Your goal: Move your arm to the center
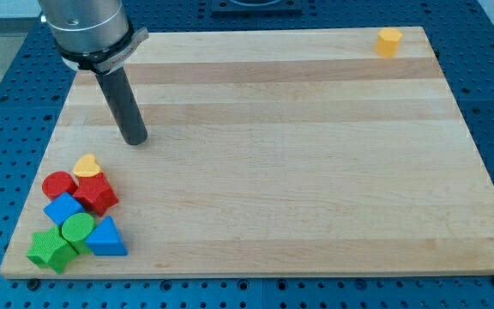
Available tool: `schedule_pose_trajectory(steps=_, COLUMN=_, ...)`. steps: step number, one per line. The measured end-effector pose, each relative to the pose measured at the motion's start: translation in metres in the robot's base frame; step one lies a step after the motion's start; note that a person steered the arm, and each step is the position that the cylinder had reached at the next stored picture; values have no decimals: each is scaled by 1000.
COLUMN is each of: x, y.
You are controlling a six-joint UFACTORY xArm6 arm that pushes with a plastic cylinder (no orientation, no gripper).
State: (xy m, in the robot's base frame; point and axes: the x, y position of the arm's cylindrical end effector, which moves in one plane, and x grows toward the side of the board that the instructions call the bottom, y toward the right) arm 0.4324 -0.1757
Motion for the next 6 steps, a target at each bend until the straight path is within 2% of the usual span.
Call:
schedule_pose_trajectory(steps=2, x=0, y=16)
schedule_pose_trajectory(steps=6, x=6, y=307)
